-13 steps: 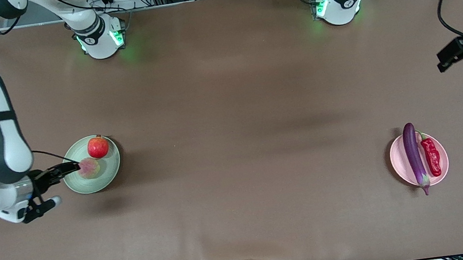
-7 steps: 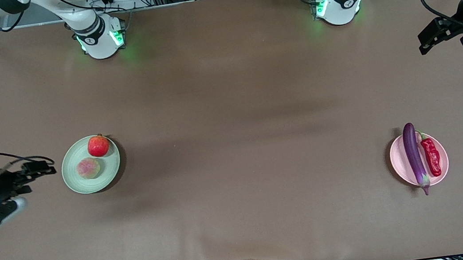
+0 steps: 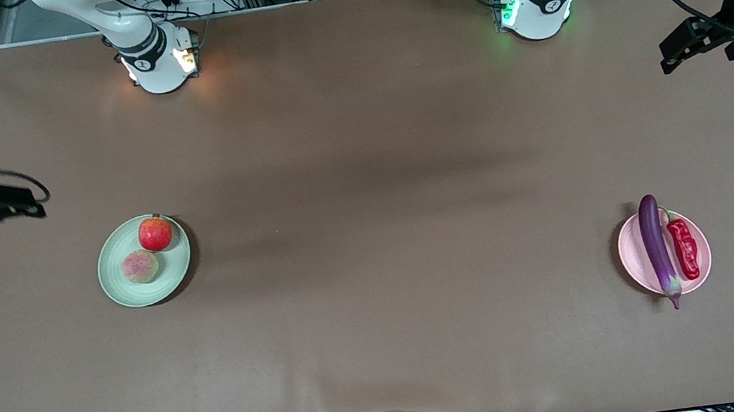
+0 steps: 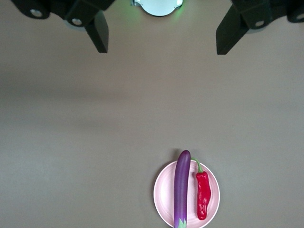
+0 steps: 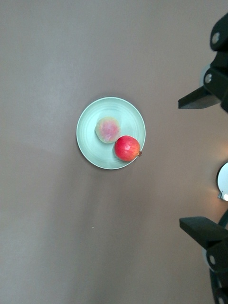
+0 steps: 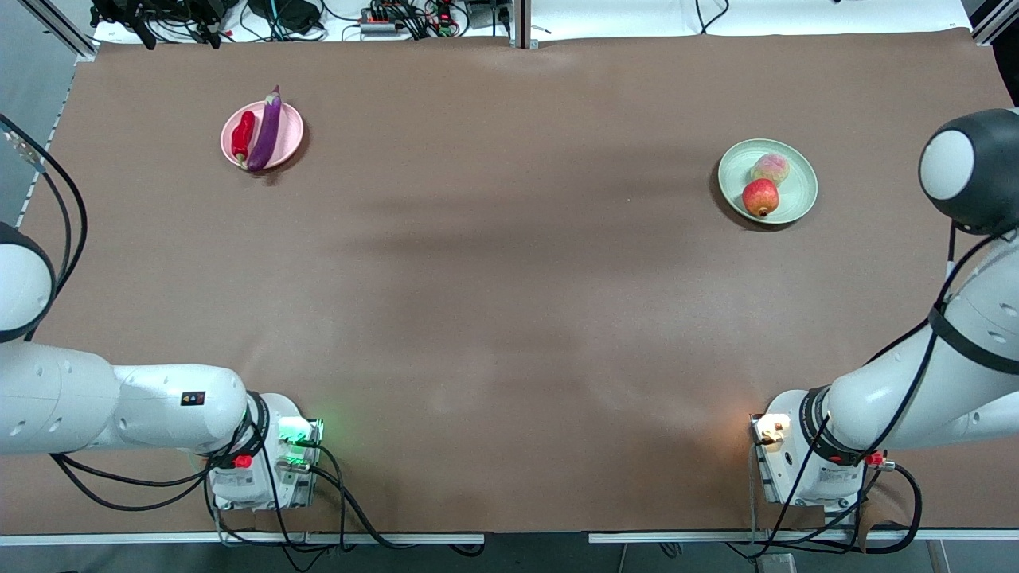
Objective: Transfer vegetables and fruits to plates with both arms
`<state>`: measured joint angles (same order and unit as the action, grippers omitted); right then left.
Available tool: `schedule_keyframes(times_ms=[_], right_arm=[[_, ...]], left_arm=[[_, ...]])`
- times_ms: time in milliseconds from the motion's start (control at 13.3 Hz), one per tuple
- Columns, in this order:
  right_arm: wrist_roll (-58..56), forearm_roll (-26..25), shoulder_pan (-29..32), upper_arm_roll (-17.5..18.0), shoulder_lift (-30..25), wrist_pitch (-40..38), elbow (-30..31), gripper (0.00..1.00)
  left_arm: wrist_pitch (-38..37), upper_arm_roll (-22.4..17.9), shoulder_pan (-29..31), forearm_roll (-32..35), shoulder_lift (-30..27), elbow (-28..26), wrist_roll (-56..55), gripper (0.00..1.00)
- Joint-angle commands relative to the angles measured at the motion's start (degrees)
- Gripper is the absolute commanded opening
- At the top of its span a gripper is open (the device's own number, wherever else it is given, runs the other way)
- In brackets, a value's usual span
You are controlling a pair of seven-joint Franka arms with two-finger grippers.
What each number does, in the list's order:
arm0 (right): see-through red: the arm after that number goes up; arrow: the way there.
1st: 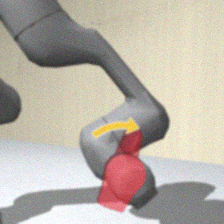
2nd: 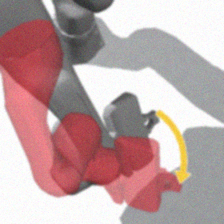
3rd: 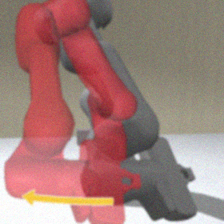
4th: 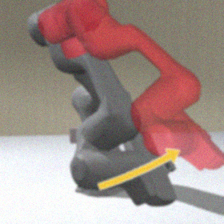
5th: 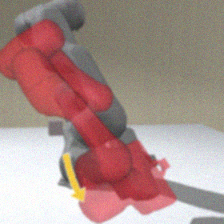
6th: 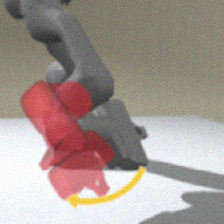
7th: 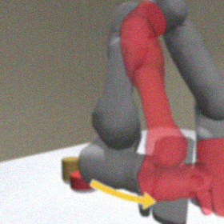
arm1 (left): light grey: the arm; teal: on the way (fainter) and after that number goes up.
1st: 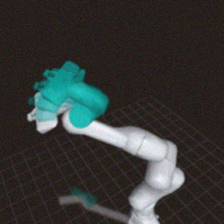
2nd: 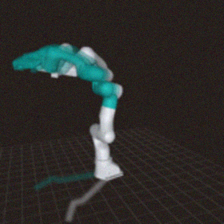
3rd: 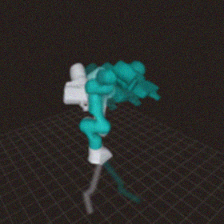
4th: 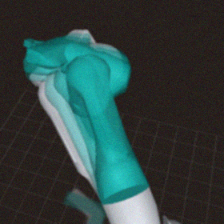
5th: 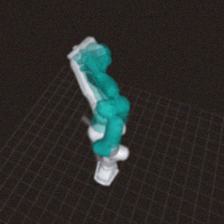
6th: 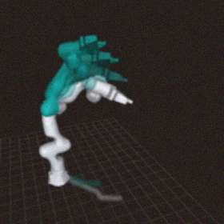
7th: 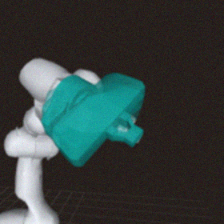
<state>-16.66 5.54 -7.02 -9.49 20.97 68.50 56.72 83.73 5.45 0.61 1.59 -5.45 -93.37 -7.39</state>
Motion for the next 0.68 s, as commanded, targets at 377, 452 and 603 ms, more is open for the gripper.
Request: schedule_keyframes(times_ms=[377, 452, 603], right_arm=[[11.74, -0.27, 1.47, 0.87, -18.75, 5.05, 19.89, 1.00], [11.74, -0.45, 2.87, 2.88, -20.60, 6.98, 22.70, 1.00], [12.35, -4.46, 5.08, 8.32, -22.72, 7.88, 25.80, 1.00]], left_arm=[[-2.43, -0.27, -0.88, -0.62, -2.28, 0.47, 0.71, 1.00], [-2.43, -0.27, -0.96, -0.62, -2.63, 0.47, 0.28, 1.00], [-2.43, -0.62, -0.88, -0.97, -2.90, 0.29, 0.27, 1.00]])
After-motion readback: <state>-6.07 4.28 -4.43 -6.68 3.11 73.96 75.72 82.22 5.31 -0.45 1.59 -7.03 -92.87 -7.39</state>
